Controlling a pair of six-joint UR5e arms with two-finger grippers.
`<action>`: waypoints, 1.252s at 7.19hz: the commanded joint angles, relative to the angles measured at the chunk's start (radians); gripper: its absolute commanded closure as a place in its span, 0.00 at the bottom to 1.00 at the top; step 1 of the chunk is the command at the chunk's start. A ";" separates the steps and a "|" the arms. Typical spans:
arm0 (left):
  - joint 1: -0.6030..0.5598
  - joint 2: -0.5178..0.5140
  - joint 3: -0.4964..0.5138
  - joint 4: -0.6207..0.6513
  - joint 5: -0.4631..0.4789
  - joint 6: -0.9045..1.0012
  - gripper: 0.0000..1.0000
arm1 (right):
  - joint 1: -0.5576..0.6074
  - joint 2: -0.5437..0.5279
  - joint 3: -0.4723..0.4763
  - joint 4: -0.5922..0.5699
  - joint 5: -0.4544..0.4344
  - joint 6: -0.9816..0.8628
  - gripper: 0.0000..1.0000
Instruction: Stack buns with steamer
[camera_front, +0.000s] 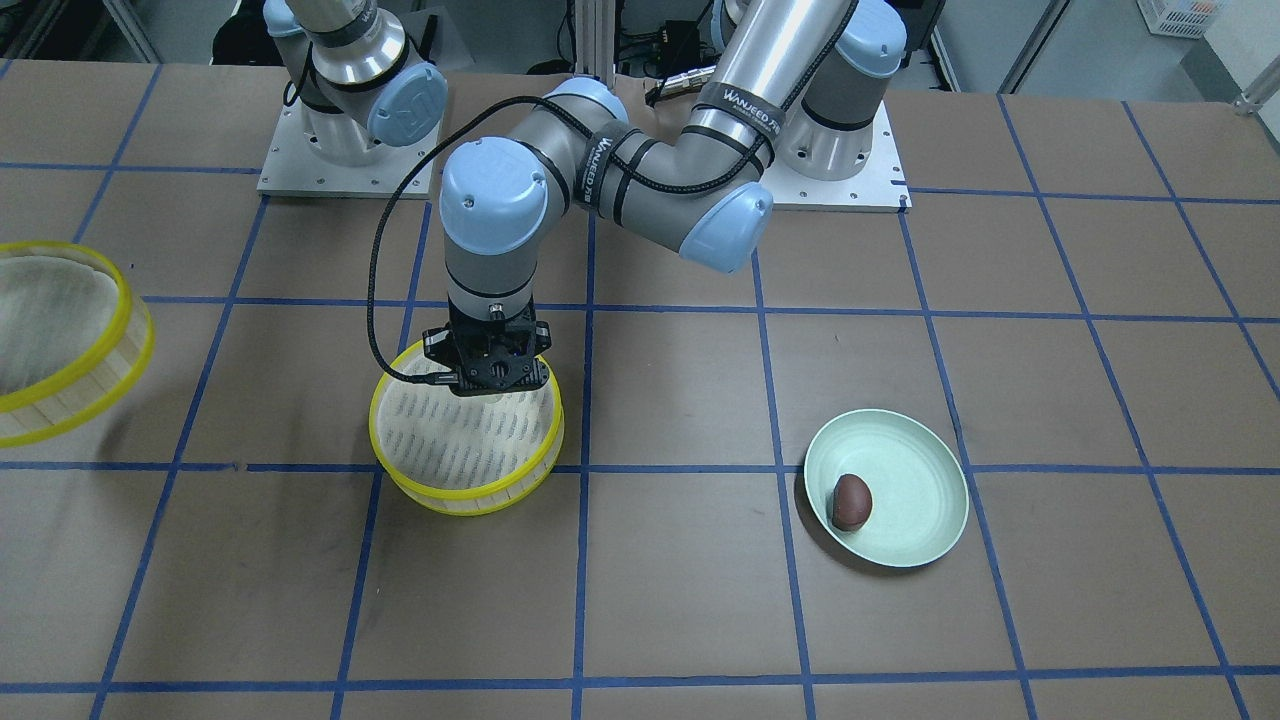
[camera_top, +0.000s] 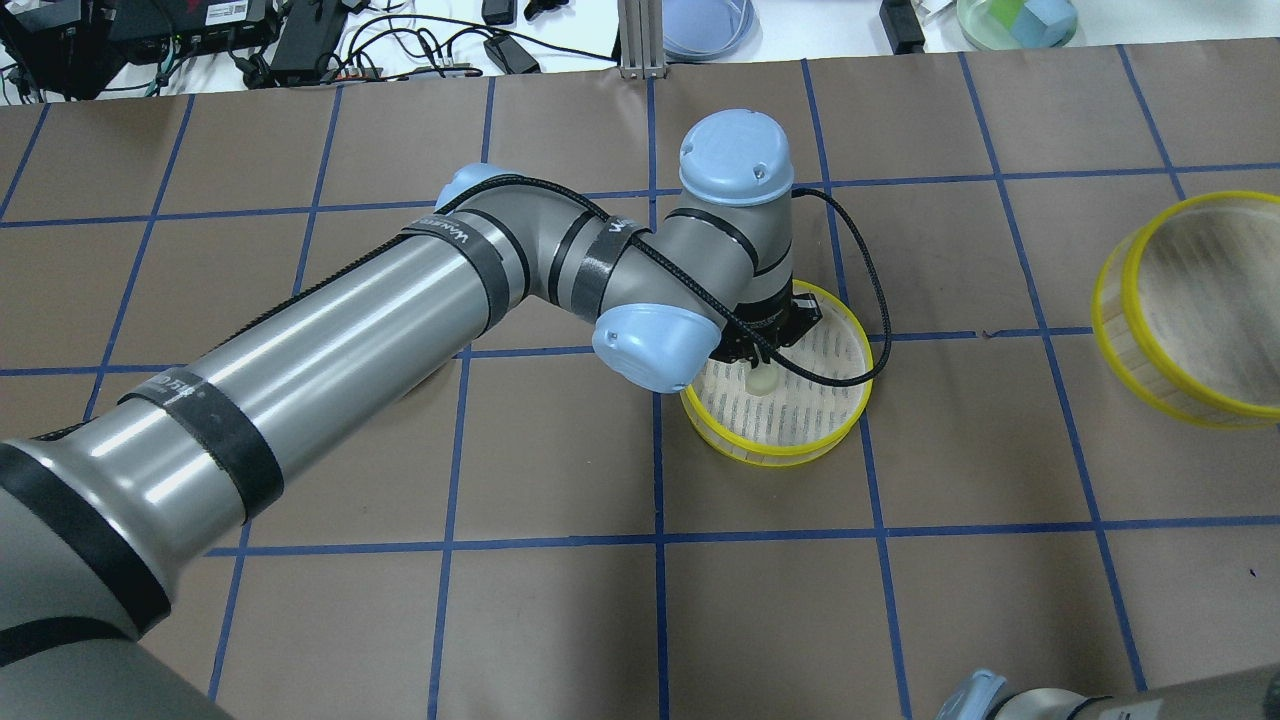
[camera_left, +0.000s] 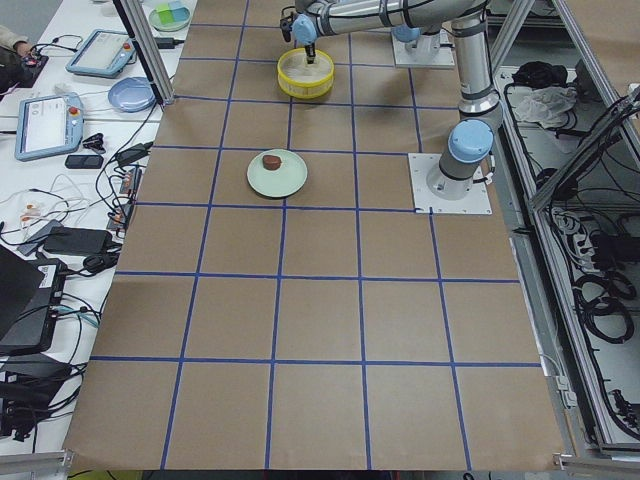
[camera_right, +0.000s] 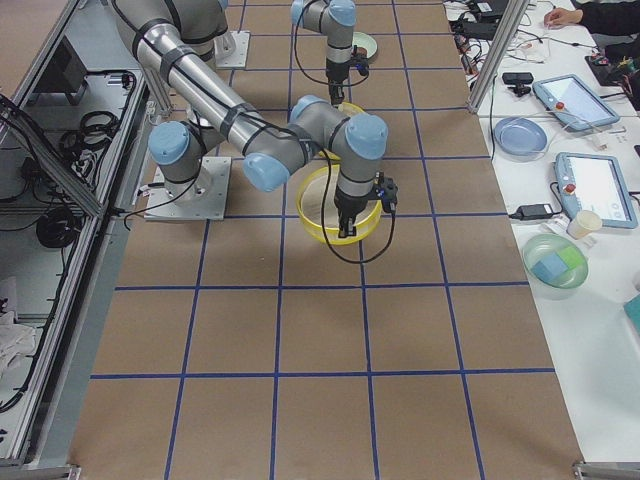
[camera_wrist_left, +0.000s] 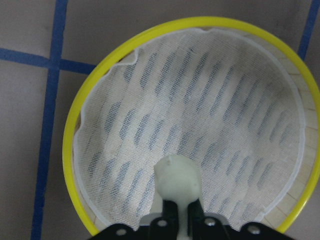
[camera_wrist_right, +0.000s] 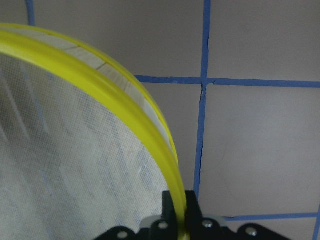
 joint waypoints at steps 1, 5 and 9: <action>-0.001 -0.003 0.002 0.004 0.000 -0.002 0.38 | 0.095 -0.110 -0.002 0.129 0.003 0.144 0.92; -0.001 0.003 0.001 0.004 0.002 -0.001 0.36 | 0.184 -0.139 -0.002 0.170 -0.003 0.206 0.92; 0.002 0.026 0.002 0.002 0.005 0.011 0.26 | 0.193 -0.133 0.000 0.173 0.002 0.208 0.94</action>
